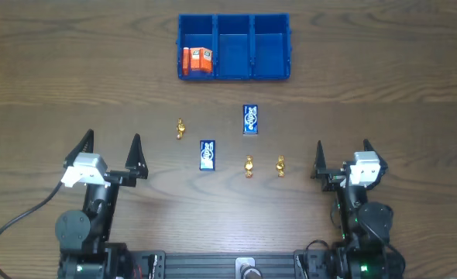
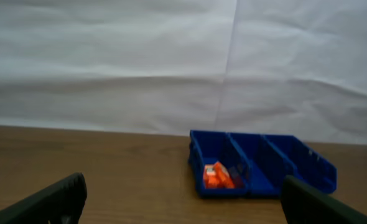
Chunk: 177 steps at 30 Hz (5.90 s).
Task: Sort Candies Into Trays
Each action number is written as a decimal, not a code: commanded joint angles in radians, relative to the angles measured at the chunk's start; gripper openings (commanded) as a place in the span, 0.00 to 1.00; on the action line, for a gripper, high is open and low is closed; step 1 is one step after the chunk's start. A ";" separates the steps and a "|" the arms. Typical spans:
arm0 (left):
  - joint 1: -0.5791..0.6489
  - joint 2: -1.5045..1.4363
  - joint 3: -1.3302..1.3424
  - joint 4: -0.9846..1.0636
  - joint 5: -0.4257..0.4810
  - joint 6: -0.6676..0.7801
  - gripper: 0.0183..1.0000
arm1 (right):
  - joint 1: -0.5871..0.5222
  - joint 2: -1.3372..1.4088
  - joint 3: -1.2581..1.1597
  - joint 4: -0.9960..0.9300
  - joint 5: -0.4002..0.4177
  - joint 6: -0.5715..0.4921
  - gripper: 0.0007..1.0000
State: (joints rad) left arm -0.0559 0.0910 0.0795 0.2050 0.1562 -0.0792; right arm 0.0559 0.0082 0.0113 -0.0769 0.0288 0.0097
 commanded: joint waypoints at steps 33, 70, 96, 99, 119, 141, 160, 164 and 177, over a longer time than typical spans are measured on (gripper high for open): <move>0.003 -0.087 -0.075 -0.265 0.028 0.050 1.00 | 0.006 -0.005 -0.003 -0.003 -0.005 -0.014 1.00; 0.003 -0.087 -0.075 -0.265 0.028 0.050 1.00 | 0.643 1.733 1.407 -0.819 -0.122 0.508 1.00; 0.003 -0.087 -0.075 -0.265 0.028 0.050 1.00 | 0.838 2.084 1.444 -0.732 0.107 0.915 0.95; 0.003 -0.087 -0.075 -0.265 0.028 0.050 1.00 | 0.838 2.090 1.444 -0.731 0.109 0.915 0.88; 0.003 -0.087 -0.075 -0.265 0.028 0.050 1.00 | 0.691 2.053 1.907 -1.056 0.251 0.666 0.20; 0.003 -0.087 -0.075 -0.265 0.028 0.050 1.00 | 0.439 2.376 2.247 -0.740 0.289 0.360 0.23; 0.003 -0.087 -0.075 -0.265 0.028 0.050 1.00 | 0.426 2.235 2.192 -0.892 0.246 0.383 0.96; 0.003 -0.087 -0.075 -0.265 0.028 0.050 1.00 | 0.427 2.055 1.938 -0.927 0.173 0.427 0.98; 0.003 -0.087 -0.075 -0.265 0.028 0.050 1.00 | 0.495 2.012 1.434 -0.807 0.040 0.567 0.98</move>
State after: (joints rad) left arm -0.0559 0.0101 0.0250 -0.0277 0.1707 -0.0463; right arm 0.5476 1.9949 1.4487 -0.9024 0.0765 0.5449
